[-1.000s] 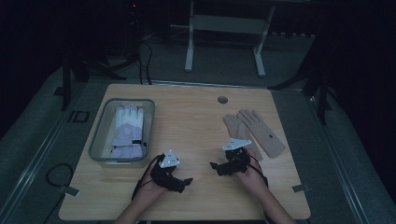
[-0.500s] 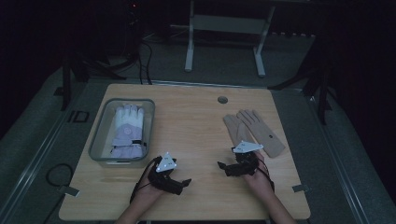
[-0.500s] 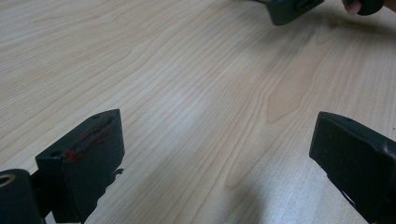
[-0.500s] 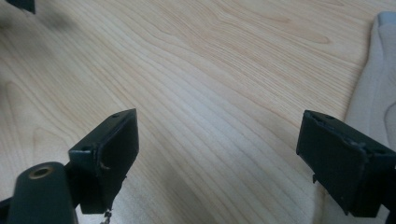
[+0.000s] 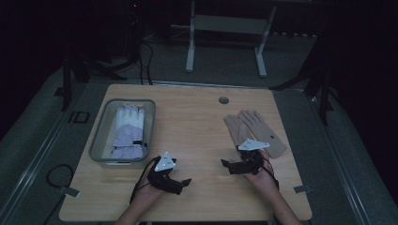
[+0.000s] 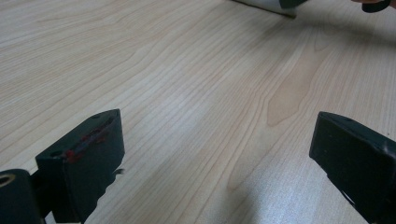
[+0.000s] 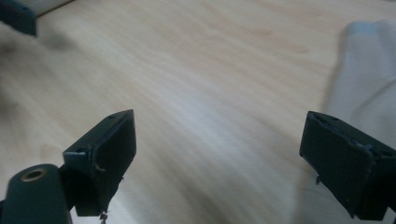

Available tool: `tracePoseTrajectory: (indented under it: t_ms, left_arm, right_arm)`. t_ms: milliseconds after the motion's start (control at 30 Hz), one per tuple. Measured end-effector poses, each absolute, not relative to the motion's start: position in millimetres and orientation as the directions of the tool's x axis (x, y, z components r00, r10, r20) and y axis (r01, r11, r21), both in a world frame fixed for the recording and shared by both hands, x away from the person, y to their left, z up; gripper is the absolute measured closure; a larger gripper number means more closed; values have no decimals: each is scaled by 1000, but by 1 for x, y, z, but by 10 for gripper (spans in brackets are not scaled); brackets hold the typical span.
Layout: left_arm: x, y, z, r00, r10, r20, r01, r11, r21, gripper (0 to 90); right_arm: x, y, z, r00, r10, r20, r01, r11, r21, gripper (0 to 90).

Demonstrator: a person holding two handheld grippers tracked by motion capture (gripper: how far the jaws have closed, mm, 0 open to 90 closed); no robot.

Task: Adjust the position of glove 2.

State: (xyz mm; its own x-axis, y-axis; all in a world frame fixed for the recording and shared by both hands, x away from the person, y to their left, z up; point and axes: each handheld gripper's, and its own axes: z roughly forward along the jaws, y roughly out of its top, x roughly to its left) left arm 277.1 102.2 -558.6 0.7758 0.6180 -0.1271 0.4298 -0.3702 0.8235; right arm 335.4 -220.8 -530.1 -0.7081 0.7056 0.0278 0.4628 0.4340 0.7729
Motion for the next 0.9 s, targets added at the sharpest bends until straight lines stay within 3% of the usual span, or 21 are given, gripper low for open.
tracePoseTrajectory:
  t_ms: [233, 333, 600, 900]
  left_arm:
    - [280, 103, -561, 776, 620, -115, 431, -388, 814, 33]
    - [281, 104, -562, 775, 619, -127, 438, -383, 813, 33]
    - [281, 105, -560, 780, 611, -135, 432, -371, 822, 32]
    - [280, 107, -560, 783, 609, -128, 419, -365, 831, 33]
  right_arm:
    - [346, -239, -517, -658, 753, 2, 464, 404, 788, 231]
    - [355, -244, -514, -617, 787, -23, 486, 403, 775, 323]
    - [382, -264, -506, -534, 845, 19, 530, 317, 787, 512]
    - [413, -272, -517, -540, 842, 7, 546, 343, 764, 489]
